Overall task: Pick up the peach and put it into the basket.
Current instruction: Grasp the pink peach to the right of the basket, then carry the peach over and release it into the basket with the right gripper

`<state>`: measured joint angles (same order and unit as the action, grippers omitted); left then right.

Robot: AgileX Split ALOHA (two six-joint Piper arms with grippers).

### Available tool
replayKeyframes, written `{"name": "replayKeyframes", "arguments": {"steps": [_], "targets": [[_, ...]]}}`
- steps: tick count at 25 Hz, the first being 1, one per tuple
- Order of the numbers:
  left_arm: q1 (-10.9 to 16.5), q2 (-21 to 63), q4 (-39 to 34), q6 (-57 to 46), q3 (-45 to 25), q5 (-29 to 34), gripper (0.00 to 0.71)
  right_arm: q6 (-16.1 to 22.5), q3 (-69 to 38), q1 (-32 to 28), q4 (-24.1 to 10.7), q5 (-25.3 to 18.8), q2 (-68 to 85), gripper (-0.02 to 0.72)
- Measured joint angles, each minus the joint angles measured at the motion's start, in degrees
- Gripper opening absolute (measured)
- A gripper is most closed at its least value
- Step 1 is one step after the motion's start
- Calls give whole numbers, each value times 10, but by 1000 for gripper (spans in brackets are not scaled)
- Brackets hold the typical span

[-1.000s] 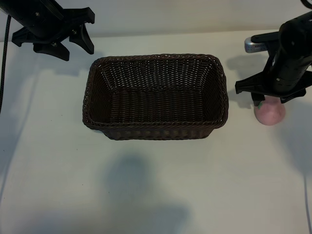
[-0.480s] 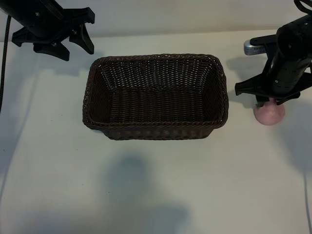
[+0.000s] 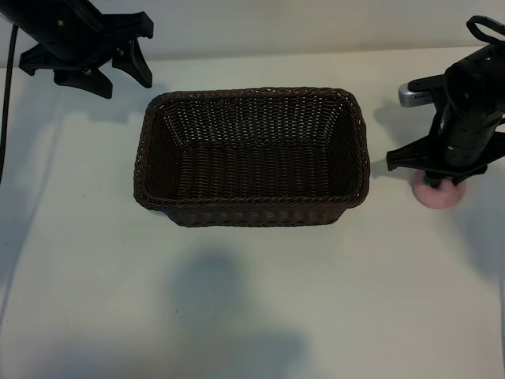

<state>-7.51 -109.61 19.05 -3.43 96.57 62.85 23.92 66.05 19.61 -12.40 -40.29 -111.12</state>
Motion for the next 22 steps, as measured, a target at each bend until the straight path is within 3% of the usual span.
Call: {"name": "replayKeyframes", "arguments": {"steps": [2,4,13,22], "targets": [[0,0,0,0,0,0,537,0,0,0,0,-1,3,89],[0,0,0,0,0,0,537,0,0,0,0,-4,8,46],[0,0,0,0,0,0,537,-14,4,0,6,-61,86,41],[0,0,0,0,0,0,537,-63,98,0,51,-136,149,41]]}}
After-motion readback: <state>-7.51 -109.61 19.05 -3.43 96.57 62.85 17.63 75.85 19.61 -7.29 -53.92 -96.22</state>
